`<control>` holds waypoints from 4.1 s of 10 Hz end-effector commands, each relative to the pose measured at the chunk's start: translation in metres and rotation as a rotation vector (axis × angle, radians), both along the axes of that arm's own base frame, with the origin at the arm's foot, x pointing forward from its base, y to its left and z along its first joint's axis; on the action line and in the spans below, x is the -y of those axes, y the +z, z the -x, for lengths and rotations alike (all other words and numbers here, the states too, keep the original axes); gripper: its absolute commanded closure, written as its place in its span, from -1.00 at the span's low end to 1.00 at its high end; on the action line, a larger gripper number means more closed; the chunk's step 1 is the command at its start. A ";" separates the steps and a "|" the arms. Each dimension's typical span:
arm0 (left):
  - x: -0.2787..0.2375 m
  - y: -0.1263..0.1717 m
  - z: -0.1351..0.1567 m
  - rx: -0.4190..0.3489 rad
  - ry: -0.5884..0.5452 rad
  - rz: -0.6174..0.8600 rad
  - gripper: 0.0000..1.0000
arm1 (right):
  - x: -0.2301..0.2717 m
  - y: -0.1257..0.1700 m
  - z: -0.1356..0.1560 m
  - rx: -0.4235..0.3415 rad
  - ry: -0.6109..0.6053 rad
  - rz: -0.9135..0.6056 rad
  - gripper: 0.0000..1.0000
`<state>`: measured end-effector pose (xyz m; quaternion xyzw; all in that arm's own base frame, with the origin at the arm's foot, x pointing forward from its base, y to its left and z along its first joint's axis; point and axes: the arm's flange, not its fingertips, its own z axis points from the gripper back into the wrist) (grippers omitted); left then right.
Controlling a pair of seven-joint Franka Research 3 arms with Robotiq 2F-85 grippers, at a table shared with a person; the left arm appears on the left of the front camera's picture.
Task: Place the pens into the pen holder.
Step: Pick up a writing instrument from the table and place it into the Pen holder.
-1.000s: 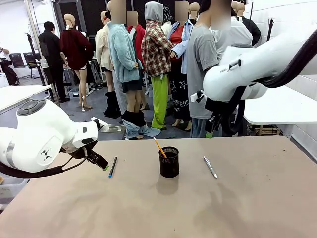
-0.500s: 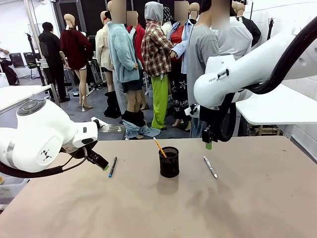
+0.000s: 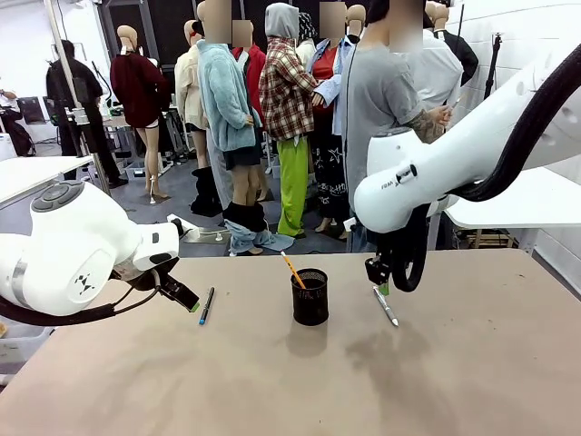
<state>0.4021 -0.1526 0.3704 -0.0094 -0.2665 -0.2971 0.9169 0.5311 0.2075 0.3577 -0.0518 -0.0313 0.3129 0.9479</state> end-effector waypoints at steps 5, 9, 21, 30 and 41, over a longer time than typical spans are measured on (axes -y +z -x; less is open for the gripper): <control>-0.002 0.001 0.000 0.001 0.003 0.003 -1.00 | -0.012 -0.042 0.004 -0.040 -0.086 -0.024 -0.24; -0.002 0.001 0.000 0.001 0.003 0.003 -1.00 | -0.008 -0.055 -0.001 -0.023 -0.097 -0.025 -0.03; -0.002 0.001 0.000 0.001 0.003 0.003 -1.00 | 0.028 0.018 0.019 0.101 0.103 -0.365 1.00; -0.002 0.001 0.000 0.001 0.003 0.003 -1.00 | 0.002 0.050 0.029 0.360 0.370 -0.982 1.00; -0.002 0.001 0.000 0.001 0.003 0.003 -1.00 | -0.049 -0.001 0.010 0.368 0.497 -0.988 1.00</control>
